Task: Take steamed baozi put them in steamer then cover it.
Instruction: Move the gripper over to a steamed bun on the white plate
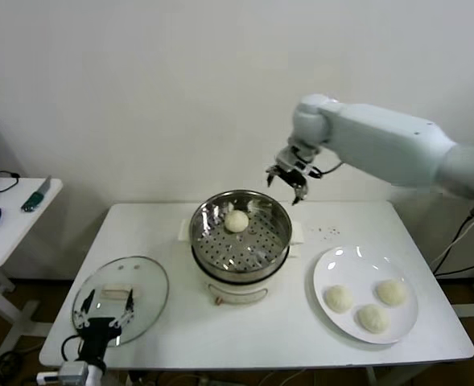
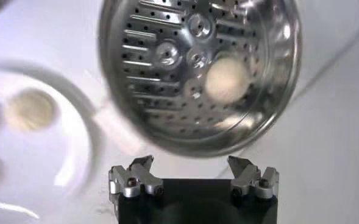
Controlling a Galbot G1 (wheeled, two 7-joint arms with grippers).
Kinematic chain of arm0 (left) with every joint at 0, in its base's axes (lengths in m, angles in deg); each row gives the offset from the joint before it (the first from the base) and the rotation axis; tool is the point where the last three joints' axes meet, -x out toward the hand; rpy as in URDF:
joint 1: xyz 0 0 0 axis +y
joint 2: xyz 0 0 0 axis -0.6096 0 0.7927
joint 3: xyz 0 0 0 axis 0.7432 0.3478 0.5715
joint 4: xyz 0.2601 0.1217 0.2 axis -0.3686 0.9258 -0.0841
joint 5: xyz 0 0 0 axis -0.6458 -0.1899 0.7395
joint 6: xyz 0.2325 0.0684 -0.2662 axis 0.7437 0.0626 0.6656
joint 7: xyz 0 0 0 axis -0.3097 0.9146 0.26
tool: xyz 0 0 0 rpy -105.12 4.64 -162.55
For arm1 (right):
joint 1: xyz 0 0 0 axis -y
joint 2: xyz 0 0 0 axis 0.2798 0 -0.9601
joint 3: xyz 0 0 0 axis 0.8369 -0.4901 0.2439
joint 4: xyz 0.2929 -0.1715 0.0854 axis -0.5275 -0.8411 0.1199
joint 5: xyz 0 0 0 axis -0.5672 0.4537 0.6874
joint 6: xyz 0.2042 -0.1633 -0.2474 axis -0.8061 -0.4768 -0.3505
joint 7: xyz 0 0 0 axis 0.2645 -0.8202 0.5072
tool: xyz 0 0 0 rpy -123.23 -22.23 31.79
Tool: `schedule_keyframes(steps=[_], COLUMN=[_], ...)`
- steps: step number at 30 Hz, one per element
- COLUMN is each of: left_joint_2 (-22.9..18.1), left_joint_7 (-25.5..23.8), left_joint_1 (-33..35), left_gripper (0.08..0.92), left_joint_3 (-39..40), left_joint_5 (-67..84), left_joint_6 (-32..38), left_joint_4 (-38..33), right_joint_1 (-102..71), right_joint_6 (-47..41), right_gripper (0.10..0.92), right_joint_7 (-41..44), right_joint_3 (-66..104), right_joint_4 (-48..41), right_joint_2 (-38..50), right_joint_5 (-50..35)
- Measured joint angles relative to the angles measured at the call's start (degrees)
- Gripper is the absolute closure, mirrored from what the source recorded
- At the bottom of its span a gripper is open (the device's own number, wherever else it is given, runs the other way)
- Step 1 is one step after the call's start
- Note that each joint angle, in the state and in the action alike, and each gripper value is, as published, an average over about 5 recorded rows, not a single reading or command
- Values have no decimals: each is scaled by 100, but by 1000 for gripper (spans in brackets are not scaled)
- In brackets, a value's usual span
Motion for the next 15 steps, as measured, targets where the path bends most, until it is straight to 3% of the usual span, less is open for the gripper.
schedule_keyframes(steps=[7, 15], left_joint_2=[28, 30], left_joint_7=[-9, -5], left_joint_1=[2, 61], left_gripper=[177, 177], left_joint_3=[14, -9], left_joint_5=[-26, -43], left_joint_6=[-2, -3], left_joint_4=[-69, -109], right_joint_1=[-69, -853], right_joint_6=[-1133, -1813], right_gripper=[203, 203], right_joint_7=[-235, -367], right_joint_3=[-296, -145], right_joint_4=[903, 1317], right_joint_2=[1304, 2138], right_joint_5=[-753, -871])
